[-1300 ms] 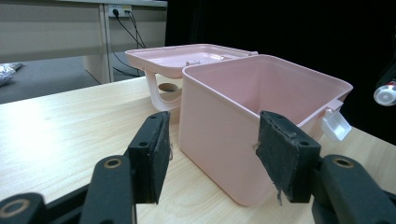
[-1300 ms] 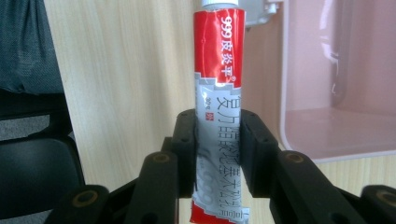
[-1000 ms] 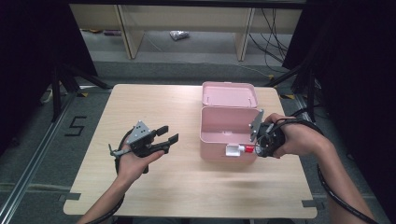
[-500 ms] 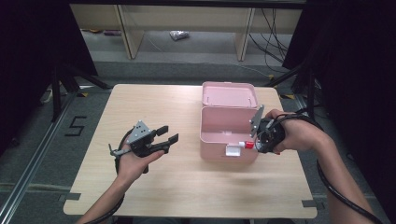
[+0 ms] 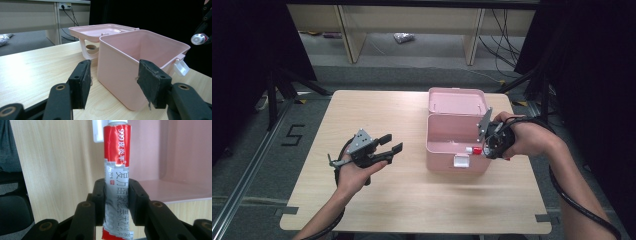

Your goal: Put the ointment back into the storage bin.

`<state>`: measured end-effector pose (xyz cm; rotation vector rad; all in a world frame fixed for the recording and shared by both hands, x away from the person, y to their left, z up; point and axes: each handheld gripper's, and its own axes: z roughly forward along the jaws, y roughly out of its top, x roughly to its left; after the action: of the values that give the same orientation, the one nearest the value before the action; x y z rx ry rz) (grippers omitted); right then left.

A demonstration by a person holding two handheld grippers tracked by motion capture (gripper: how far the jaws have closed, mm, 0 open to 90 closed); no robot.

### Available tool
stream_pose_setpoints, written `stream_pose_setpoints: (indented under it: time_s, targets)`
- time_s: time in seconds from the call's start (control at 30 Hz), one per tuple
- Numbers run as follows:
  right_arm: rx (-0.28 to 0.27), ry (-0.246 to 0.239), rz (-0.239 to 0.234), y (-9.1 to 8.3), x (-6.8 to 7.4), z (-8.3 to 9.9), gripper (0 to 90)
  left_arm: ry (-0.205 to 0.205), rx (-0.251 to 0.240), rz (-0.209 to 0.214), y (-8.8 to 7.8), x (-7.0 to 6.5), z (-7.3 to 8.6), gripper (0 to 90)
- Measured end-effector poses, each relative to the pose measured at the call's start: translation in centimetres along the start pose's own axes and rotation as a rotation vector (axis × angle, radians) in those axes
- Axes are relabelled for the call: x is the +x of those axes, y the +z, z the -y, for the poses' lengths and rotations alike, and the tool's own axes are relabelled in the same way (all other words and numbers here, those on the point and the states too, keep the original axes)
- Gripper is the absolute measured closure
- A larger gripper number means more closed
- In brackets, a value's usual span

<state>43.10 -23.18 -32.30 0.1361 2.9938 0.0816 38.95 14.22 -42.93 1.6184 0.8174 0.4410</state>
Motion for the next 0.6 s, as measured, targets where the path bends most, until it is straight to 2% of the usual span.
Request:
stream_pose_setpoints:
  time_s: [0.03,0.07,0.1,0.13,0.2,0.23,0.3,0.33,0.4,0.43,0.47,0.5,0.53,0.57,0.6]
  targets:
    - [0.002,0.027,0.006,-0.1,0.2,-0.1,71.0,0.0,0.0,0.0,0.0,0.0,0.0,43.4]
    - [-0.003,0.018,0.011,0.0,0.1,-0.1,71.0,0.0,0.0,0.0,0.0,0.0,0.0,43.4]
    - [0.005,0.042,0.008,-0.2,0.3,-0.3,71.0,0.001,0.0,0.0,0.0,0.0,0.0,43.4]
    - [0.001,0.024,0.01,-0.2,0.1,-0.4,71.0,0.0,0.0,0.001,0.0,0.0,0.0,43.5]
    - [-0.006,0.024,0.012,-0.2,0.1,-0.6,71.0,0.0,-0.001,0.001,0.0,0.0,0.1,43.4]
    - [-0.005,-0.003,0.013,-0.2,-0.1,-0.8,71.0,-0.001,-0.001,0.0,0.0,0.0,0.0,43.4]
    - [-0.002,0.012,0.016,-0.3,0.0,-0.9,71.0,-0.004,-0.001,-0.002,-0.1,0.0,0.0,43.5]
    - [-0.012,-0.006,0.013,-0.2,-0.2,-0.9,70.9,-0.003,-0.001,-0.003,-0.1,0.0,0.0,43.4]
    - [0.006,0.026,0.017,-0.3,0.0,-1.0,71.0,-0.002,-0.001,-0.004,-0.1,0.1,0.0,43.5]
    - [-0.007,-0.004,0.012,-0.2,-0.2,-1.1,71.0,-0.004,-0.002,-0.004,-0.1,0.1,0.1,43.4]
    - [0.001,0.005,0.011,-0.2,-0.2,-1.2,71.0,-0.006,-0.003,-0.004,-0.1,0.1,0.1,43.4]
    - [-0.009,-0.019,0.019,-0.1,-0.5,-1.2,70.9,-0.006,-0.003,-0.004,0.0,0.0,0.1,43.4]
    - [-0.005,0.008,0.019,-0.1,-0.4,-1.2,71.0,-0.005,-0.002,-0.003,0.0,0.0,0.1,43.4]
    - [0.007,-0.002,0.021,-0.1,-0.5,-1.3,71.0,-0.005,-0.002,-0.003,0.0,0.0,0.1,43.4]
    - [-0.011,-0.016,0.021,0.0,-0.7,-1.4,71.0,-0.004,-0.001,-0.002,0.0,0.0,0.2,43.4]
